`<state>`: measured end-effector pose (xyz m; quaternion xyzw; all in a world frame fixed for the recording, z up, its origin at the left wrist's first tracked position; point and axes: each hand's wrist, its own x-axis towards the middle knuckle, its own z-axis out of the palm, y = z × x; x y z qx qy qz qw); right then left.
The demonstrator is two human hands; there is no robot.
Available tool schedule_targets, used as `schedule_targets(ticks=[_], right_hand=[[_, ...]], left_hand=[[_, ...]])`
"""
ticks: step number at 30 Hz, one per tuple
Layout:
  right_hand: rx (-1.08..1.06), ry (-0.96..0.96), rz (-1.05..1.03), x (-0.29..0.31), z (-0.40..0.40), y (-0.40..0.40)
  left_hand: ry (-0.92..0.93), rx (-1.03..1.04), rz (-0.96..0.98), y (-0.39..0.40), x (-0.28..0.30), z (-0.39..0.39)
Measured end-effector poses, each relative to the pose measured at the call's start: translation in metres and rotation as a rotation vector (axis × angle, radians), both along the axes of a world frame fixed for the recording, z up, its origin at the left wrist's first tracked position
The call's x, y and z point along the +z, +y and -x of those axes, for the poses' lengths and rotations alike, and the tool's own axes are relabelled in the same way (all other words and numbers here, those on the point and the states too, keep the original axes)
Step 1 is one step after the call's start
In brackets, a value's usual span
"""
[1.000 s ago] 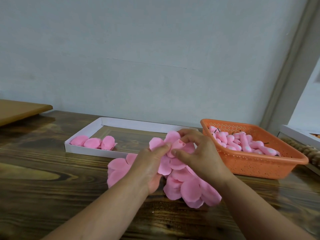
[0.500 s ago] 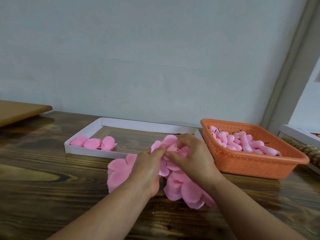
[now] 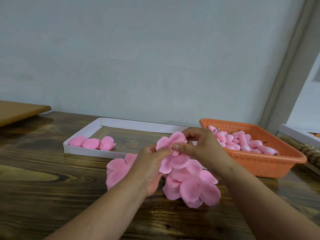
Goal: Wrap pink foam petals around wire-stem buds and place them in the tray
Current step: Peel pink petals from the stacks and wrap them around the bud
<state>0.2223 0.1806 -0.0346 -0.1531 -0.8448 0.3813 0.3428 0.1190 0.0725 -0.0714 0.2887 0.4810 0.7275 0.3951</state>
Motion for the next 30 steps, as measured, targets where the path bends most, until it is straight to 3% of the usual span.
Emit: schedule_targets(ticks=[5, 14, 20, 30], right_hand=[[0.087, -0.076, -0.066, 0.003, -0.007, 0.006], [0.149, 0.058, 0.049, -0.008, -0.010, -0.002], [0.071, 0.110, 0.038, -0.014, -0.004, -0.011], [0.061, -0.020, -0.091, -0.016, -0.006, -0.012]], left_hand=[[-0.011, -0.002, -0.010, 0.000, 0.001, 0.001], [-0.034, -0.009, 0.028, 0.003, -0.004, 0.003], [0.069, 0.071, 0.083, 0.005, -0.005, -0.001], [0.158, 0.216, 0.173, 0.002, -0.001, -0.006]])
